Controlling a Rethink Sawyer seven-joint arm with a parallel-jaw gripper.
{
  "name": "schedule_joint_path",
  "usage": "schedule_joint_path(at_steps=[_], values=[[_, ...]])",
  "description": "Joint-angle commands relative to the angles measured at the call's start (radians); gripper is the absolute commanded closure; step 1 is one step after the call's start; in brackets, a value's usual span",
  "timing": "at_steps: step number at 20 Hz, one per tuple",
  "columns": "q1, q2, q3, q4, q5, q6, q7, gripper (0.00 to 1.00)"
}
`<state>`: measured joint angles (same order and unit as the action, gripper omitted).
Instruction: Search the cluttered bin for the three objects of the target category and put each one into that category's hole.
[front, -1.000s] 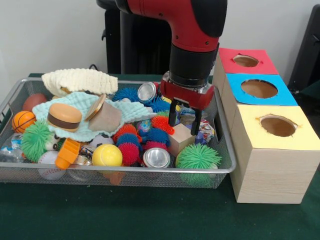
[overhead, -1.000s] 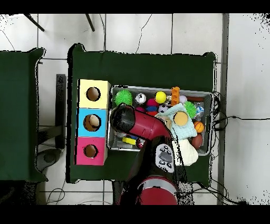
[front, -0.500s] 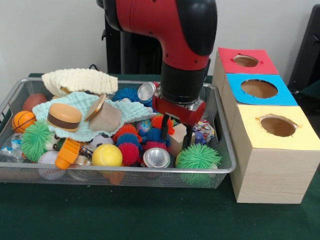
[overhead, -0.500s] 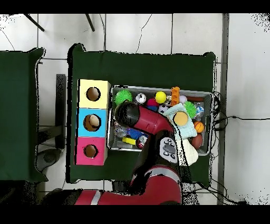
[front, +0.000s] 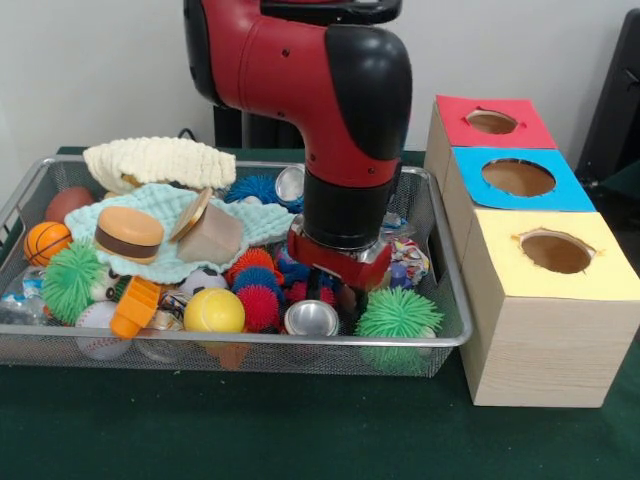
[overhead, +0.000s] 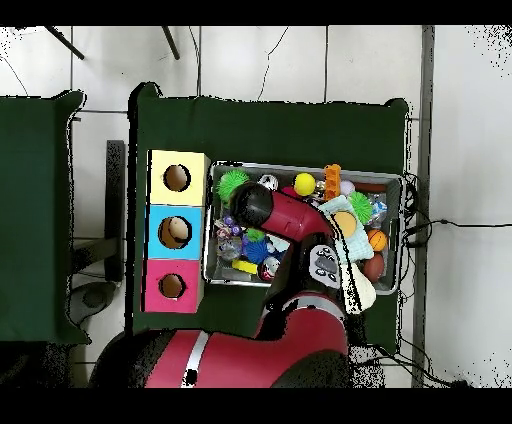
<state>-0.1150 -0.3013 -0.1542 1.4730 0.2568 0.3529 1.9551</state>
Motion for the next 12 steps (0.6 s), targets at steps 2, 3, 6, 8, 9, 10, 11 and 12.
schedule_joint_path(at_steps=[2, 3, 6, 8, 9, 10, 11, 12], values=[[0.062, -0.145, 0.077, 0.205, -0.006, 0.054, 0.157, 0.00], [0.065, -0.159, 0.082, 0.226, -0.002, 0.048, 0.162, 0.00], [0.077, -0.199, 0.090, 0.283, 0.010, 0.027, 0.177, 0.00], [0.084, -0.219, 0.098, 0.317, 0.016, 0.006, 0.185, 0.00], [0.088, -0.227, 0.098, 0.331, 0.017, -0.005, 0.189, 0.00], [0.092, -0.234, 0.097, 0.343, 0.020, -0.013, 0.193, 0.00], [0.094, -0.237, 0.097, 0.351, 0.021, -0.019, 0.194, 0.00], [0.095, -0.240, 0.096, 0.355, 0.022, -0.021, 0.194, 0.00]])
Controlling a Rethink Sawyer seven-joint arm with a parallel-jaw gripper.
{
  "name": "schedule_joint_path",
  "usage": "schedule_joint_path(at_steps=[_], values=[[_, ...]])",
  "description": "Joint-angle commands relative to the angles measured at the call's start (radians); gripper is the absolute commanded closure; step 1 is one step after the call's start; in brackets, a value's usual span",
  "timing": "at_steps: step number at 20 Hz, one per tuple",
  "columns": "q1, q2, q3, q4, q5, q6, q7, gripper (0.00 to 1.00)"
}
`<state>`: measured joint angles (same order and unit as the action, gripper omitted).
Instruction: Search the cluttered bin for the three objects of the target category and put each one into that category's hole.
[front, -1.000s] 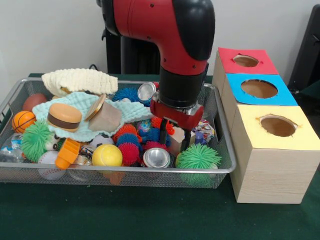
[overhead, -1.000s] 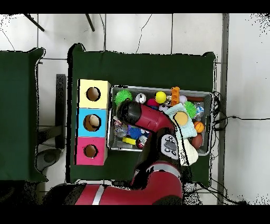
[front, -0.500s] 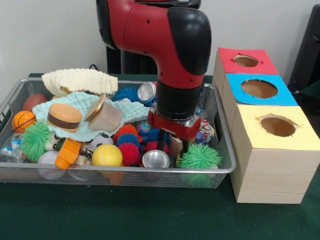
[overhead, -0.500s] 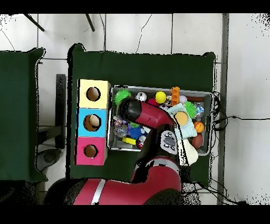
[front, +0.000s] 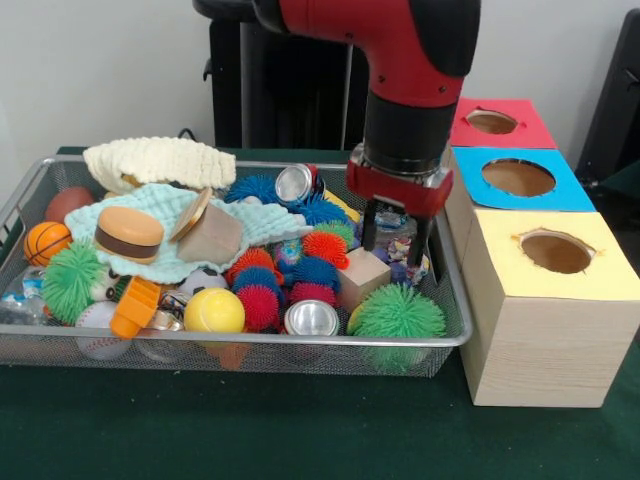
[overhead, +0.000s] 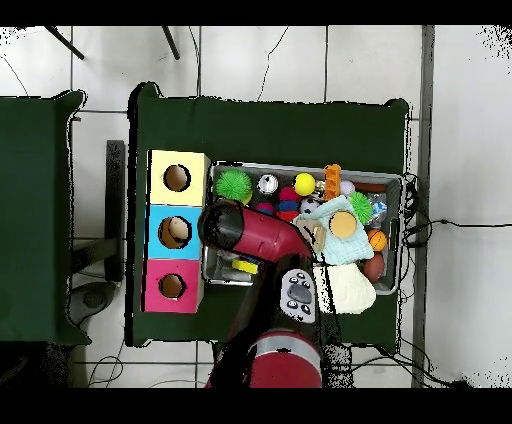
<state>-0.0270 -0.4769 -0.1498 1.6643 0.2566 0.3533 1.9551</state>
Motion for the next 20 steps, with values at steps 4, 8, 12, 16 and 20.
schedule_joint_path(at_steps=[4, 8, 12, 16, 20], values=[[-0.019, -0.044, 0.113, 0.160, 0.019, -0.039, 0.166, 0.00], [-0.014, -0.062, 0.108, 0.190, 0.019, -0.050, 0.174, 0.00], [-0.021, -0.066, 0.117, 0.211, 0.017, -0.075, 0.174, 0.00], [-0.019, -0.080, 0.112, 0.246, 0.013, -0.099, 0.183, 0.00], [-0.027, -0.088, 0.130, 0.298, 0.006, -0.155, 0.189, 0.00]])
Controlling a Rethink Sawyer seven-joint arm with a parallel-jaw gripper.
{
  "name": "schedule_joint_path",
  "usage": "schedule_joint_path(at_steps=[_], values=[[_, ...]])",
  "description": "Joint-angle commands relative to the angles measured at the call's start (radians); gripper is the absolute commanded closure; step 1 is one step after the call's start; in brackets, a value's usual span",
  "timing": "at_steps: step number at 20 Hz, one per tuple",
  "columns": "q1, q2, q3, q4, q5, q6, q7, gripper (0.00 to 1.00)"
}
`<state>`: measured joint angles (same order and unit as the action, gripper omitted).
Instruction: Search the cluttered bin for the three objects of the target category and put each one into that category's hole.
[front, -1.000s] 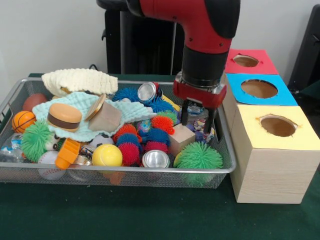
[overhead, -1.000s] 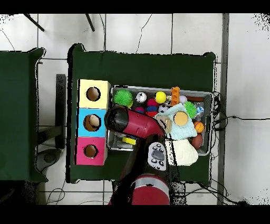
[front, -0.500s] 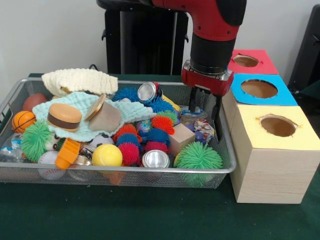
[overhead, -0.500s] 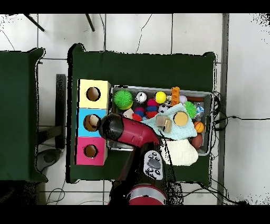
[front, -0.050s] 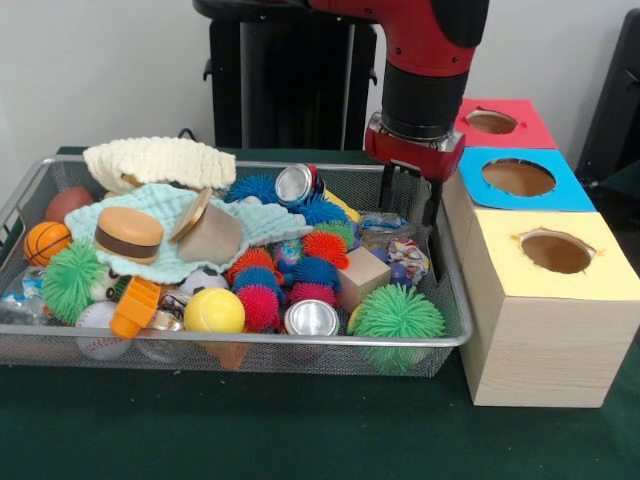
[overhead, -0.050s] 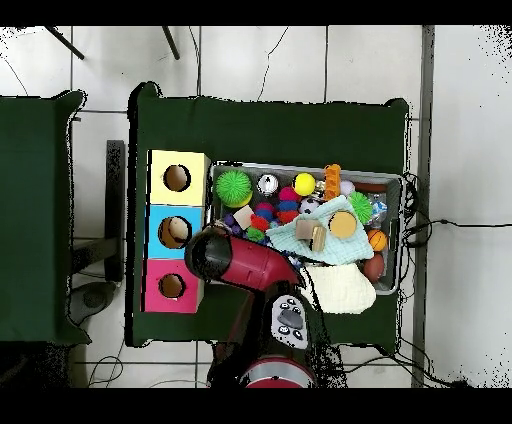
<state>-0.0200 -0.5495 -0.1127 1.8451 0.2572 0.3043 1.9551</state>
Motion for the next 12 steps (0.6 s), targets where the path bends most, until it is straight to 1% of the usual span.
schedule_joint_path(at_steps=[1, 3, 7, 12], values=[[-0.034, -0.020, 0.094, 0.129, 0.003, -0.115, 0.190, 0.00], [-0.033, -0.025, 0.095, 0.144, 0.002, -0.126, 0.191, 0.00], [-0.032, -0.011, 0.100, 0.166, 0.007, -0.170, 0.204, 0.00], [-0.028, -0.032, 0.099, 0.197, 0.015, -0.174, 0.205, 0.00]])
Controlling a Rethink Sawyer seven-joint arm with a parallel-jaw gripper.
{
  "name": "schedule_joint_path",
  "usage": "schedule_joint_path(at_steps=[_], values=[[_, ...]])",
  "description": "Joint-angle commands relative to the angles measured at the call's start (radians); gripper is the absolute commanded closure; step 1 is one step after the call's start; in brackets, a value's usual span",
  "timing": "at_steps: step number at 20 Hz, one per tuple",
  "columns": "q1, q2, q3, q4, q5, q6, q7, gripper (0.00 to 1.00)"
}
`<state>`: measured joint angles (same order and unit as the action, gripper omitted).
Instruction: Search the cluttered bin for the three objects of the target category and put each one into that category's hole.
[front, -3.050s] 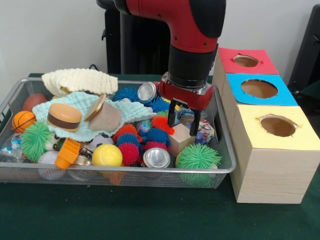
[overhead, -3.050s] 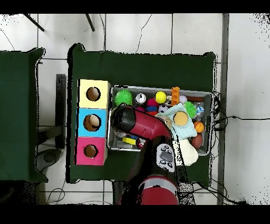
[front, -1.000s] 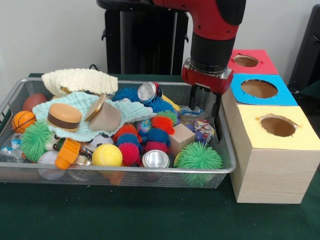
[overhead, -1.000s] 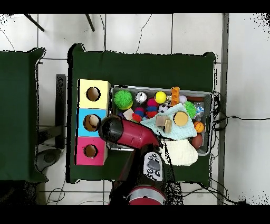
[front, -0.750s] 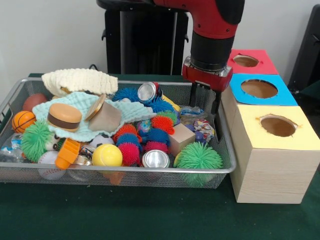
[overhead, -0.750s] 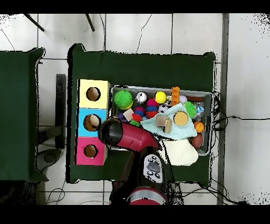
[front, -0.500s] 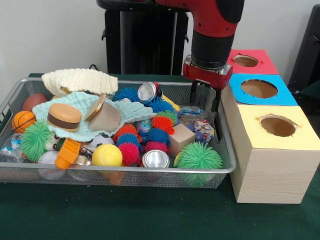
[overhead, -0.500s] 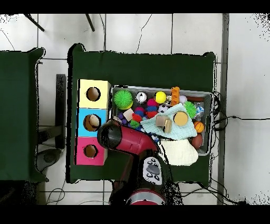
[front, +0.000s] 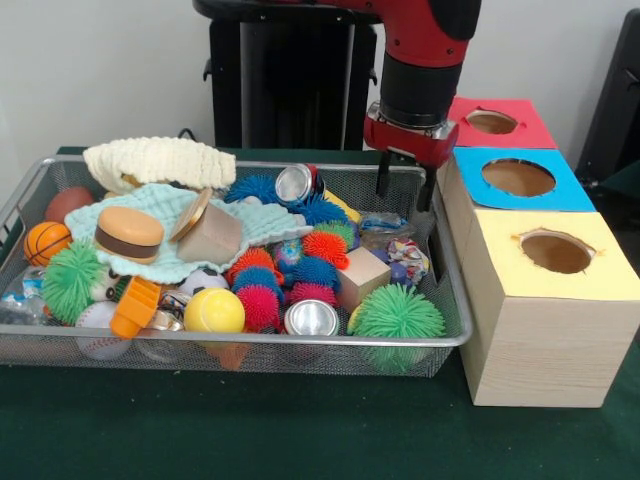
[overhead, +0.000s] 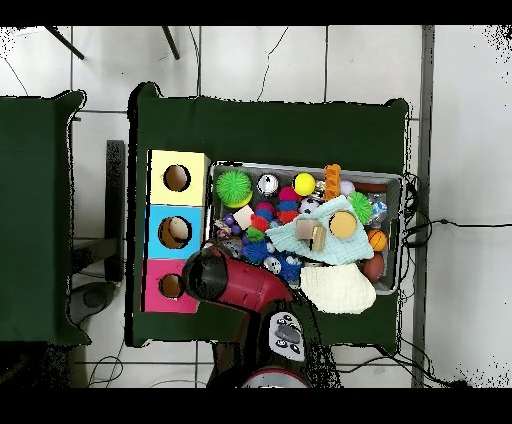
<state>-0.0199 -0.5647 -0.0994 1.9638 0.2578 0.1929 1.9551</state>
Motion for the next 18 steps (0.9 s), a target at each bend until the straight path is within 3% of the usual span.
schedule_joint_path(at_steps=[1, 18], values=[[-0.026, -0.016, 0.086, 0.086, 0.013, -0.074, 0.208, 0.00], [-0.022, 0.011, 0.088, 0.111, 0.023, -0.136, 0.209, 0.00]])
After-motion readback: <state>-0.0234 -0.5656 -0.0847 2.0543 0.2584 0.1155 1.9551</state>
